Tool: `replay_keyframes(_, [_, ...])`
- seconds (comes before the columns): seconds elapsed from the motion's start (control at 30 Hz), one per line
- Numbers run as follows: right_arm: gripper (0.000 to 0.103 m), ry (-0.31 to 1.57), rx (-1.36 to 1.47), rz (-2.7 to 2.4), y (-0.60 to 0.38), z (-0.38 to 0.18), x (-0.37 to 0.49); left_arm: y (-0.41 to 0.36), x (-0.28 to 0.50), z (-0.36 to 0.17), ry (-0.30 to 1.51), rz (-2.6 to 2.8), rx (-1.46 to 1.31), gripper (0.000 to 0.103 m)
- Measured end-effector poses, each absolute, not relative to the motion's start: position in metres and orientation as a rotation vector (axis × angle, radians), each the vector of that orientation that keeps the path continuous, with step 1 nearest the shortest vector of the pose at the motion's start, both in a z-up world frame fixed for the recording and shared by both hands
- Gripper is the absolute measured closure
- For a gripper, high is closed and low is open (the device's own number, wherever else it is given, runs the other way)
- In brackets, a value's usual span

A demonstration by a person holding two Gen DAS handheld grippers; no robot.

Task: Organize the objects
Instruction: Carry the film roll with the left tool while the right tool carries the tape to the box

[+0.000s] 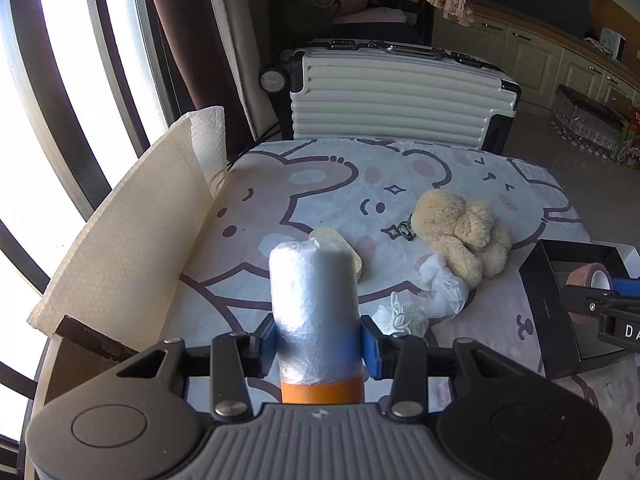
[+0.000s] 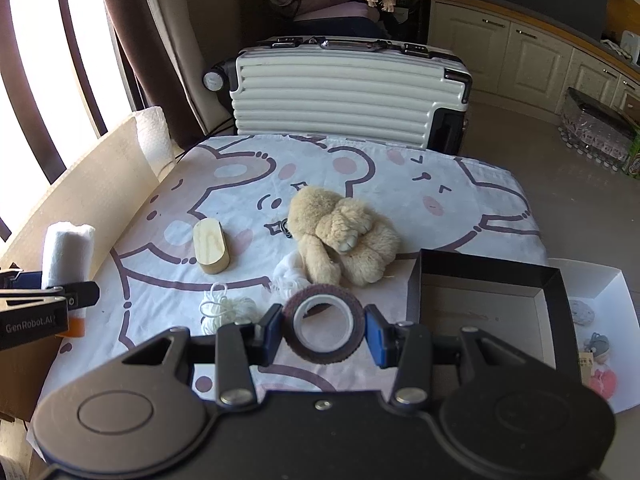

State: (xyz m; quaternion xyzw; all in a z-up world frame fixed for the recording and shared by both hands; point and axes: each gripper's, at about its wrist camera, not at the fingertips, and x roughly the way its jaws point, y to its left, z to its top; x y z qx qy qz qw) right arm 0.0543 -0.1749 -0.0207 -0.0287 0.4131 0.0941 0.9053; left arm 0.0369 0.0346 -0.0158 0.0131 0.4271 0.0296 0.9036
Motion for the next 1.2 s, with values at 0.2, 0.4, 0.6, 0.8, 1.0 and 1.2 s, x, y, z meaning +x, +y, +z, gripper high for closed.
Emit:
replay_keyframes(0.2, [0.059,0.845,-0.038,0.182,-0.182,-0.02,0.059,0.033,0.042,-0.018,0.888,0.049,0.007,0.06])
replay_keyframes(0.4, [0.059,0.829,-0.039,0.183,-0.186,-0.014,0.063,0.03,0.046,-0.01,0.88,0.035,-0.018,0.06])
replay_keyframes(0.6, [0.059,0.818,-0.055,0.202,-0.19,0.0,0.066,0.016,0.056,0.002,0.88,0.01,-0.033,0.06])
replay_keyframes(0.8, [0.059,0.801,-0.058,0.203,-0.2,0.021,0.073,-0.007,0.069,0.025,0.854,-0.024,-0.033,0.06])
replay_keyframes(1.0, [0.059,0.778,-0.034,0.162,-0.218,0.041,0.083,-0.036,0.085,0.045,0.819,-0.06,-0.013,0.06])
replay_keyframes(1.2, [0.059,0.772,-0.013,0.111,-0.242,0.046,0.093,-0.069,0.098,0.039,0.816,-0.108,-0.048,0.06])
